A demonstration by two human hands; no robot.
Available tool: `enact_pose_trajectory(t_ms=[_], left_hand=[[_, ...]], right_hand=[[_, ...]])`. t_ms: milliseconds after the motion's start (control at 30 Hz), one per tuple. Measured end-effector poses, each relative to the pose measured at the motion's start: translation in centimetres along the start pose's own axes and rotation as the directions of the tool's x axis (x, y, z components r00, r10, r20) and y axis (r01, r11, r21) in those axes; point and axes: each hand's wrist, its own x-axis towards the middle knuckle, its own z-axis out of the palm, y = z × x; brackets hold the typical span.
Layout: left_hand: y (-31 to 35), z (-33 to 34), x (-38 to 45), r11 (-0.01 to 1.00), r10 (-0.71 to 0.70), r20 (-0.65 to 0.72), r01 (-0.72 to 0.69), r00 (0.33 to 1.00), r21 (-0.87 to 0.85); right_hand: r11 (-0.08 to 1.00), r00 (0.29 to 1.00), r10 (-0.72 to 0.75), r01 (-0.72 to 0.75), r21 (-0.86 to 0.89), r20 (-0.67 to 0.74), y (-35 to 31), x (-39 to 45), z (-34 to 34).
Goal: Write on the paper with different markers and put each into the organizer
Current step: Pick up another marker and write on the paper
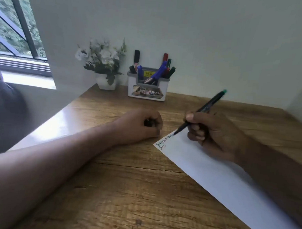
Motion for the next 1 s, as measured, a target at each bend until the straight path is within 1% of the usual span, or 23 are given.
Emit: enact_pose_trajectory(t_ms=[33, 133, 267, 400, 567, 733, 1000], left_hand=[[-0.17, -0.09, -0.06, 1.000, 0.021, 0.024, -0.021, 0.999, -0.004], [-0.20, -0.30, -0.06, 0.997, 0.079, 0.089, -0.079, 0.993, -0.001], [-0.24, -0.43, 0.29, 0.997, 0.079, 0.145, -0.077, 0.986, -0.022], [-0.25, -0.48, 0.20, 0.997, 0.076, 0.149, -0.071, 0.986, -0.038], [-0.32, -0.38, 0.21, 0.997, 0.077, 0.144, -0.073, 0.987, -0.029], [-0.34, -0.39, 0.07, 0.997, 0.082, 0.151, -0.079, 0.985, -0.025], [-0.21, -0.39, 0.05, 0.997, 0.082, 0.151, -0.082, 0.985, -0.008]], right_hand=[[0.999, 1.000, 0.018, -0.019, -0.027, -0.014, 0.49, 0.19, 0.11], [0.984, 0.997, 0.014, -0.026, -0.174, -0.070, 0.41, 0.80, 0.10], [0.971, 0.994, -0.026, 0.001, -0.238, -0.101, 0.64, 1.04, -0.04], [0.964, 0.997, -0.037, 0.017, -0.265, -0.069, 1.16, 1.05, 0.01], [0.907, 0.997, -0.078, 0.077, -0.413, 0.016, 1.07, 0.56, 0.34], [0.883, 0.994, -0.106, 0.106, -0.457, 0.026, 1.15, 0.56, 0.38], [0.874, 0.993, -0.108, 0.121, -0.471, 0.055, 1.16, 0.53, 0.46]])
